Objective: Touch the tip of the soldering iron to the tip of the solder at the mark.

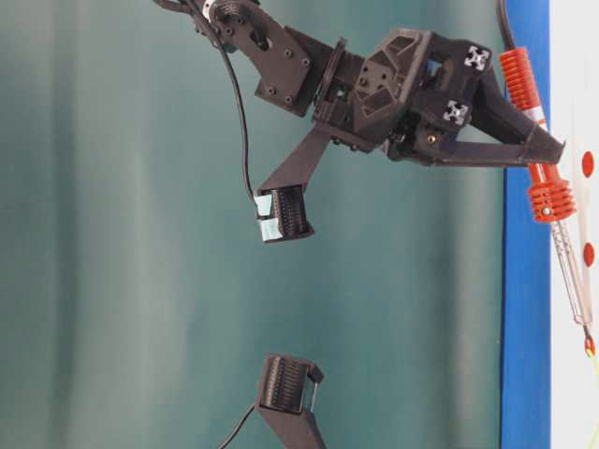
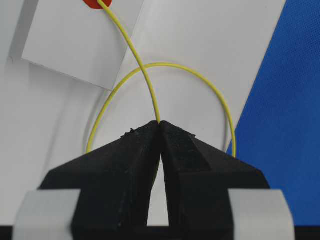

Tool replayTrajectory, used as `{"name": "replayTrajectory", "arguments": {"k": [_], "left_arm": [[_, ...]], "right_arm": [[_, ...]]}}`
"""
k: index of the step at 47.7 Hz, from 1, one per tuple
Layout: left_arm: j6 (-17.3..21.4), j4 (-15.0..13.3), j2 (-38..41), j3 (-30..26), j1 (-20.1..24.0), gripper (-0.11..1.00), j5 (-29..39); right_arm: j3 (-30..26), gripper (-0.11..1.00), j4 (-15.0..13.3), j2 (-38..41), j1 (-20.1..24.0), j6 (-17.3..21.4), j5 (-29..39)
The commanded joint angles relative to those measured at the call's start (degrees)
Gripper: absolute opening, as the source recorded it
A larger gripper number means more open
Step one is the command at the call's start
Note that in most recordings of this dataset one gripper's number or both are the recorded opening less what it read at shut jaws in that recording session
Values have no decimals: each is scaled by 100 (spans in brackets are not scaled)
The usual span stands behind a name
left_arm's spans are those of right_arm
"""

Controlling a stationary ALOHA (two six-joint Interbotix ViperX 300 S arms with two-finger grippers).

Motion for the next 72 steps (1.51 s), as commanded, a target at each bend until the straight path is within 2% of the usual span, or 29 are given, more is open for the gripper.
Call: {"name": "replayTrajectory", "arguments": {"k": [1,13,36,52,72], "left_arm": [[18,9,-53,-105,0,3,-18],[9,9,-246,-88,0,3,141],[-62,9,-1503,369,-105,3,448],[-167,9,-1556,448,-105,3,448],[-176,9,-1573,448,-105,3,448]], "right_arm": [[-105,6,-9,-79,9,0,-26],[-97,6,-9,-79,9,9,-18],[-97,6,-9,-79,9,9,-26],[-62,6,-18,-193,9,9,-26],[914,6,-44,-1512,-44,123,-26]]}}
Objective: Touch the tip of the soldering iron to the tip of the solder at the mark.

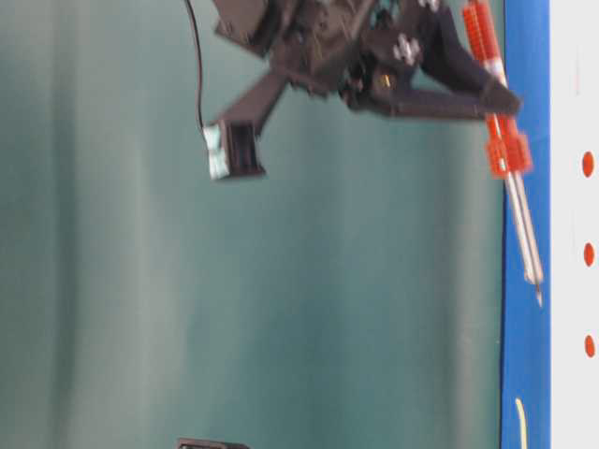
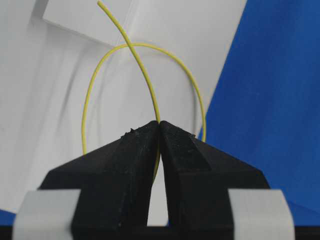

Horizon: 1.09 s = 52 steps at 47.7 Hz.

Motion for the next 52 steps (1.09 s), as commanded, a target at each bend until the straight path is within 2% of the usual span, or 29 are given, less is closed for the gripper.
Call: {"name": "replayTrajectory", "arguments": {"k": [1,10,31,52], "left_arm": [[-18,9,-62,-53,-9,3,-26],[-26,9,-44,-62,-9,3,-26],[-9,9,185,-290,-9,3,-26],[79,9,1688,-1819,-97,3,264]], "right_arm": [[141,6,-18,-396,-44,62,-26],[519,6,-79,-747,-70,308,-53],[554,6,-211,-782,-70,387,-44],[562,6,-220,-747,-70,387,-44]]}}
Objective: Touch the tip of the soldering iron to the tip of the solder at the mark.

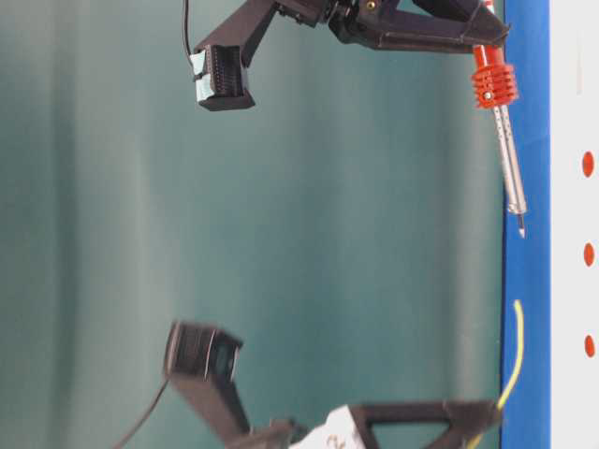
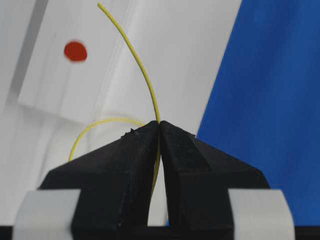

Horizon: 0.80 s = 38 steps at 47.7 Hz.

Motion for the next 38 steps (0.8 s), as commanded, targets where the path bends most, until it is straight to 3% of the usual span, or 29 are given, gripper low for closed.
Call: {"name": "replayTrajectory", "arguments": {"k": [1,14,38], "left_arm": [[9,9,255,-352,-9,3,9],[9,9,1002,-738,88,3,0],[-44,9,1081,-712,158,3,18]], "right_arm": [[-53,6,-9,-88,0,-9,-35],[-9,6,-18,-70,9,-9,-53],[-18,6,-18,70,9,-9,-123]]}}
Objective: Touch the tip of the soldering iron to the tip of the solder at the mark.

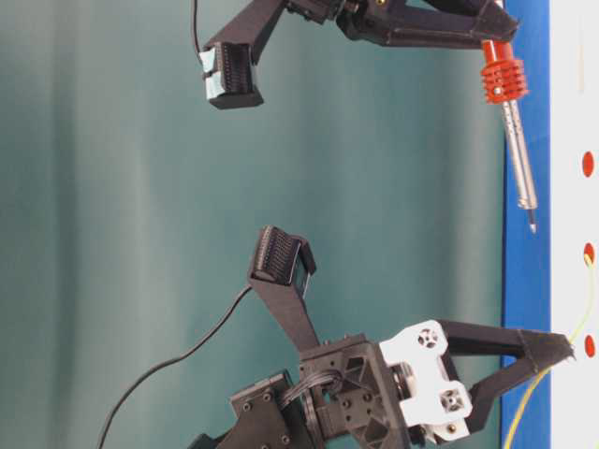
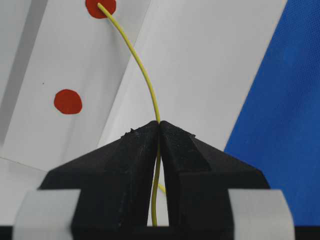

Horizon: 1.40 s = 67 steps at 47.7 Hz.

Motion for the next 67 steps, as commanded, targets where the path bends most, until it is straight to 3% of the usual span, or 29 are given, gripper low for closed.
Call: {"name": "replayTrajectory", "arguments": {"k": [1,36,67], "left_arm": [[-9,9,-70,-70,18,3,-9],[9,9,-53,-123,18,3,35],[18,9,-35,-167,18,3,105]], "right_arm": [[-97,6,-9,9,0,-9,-53],[-457,6,-9,659,53,-18,-35],[-483,6,-9,721,62,-18,-35]]}}
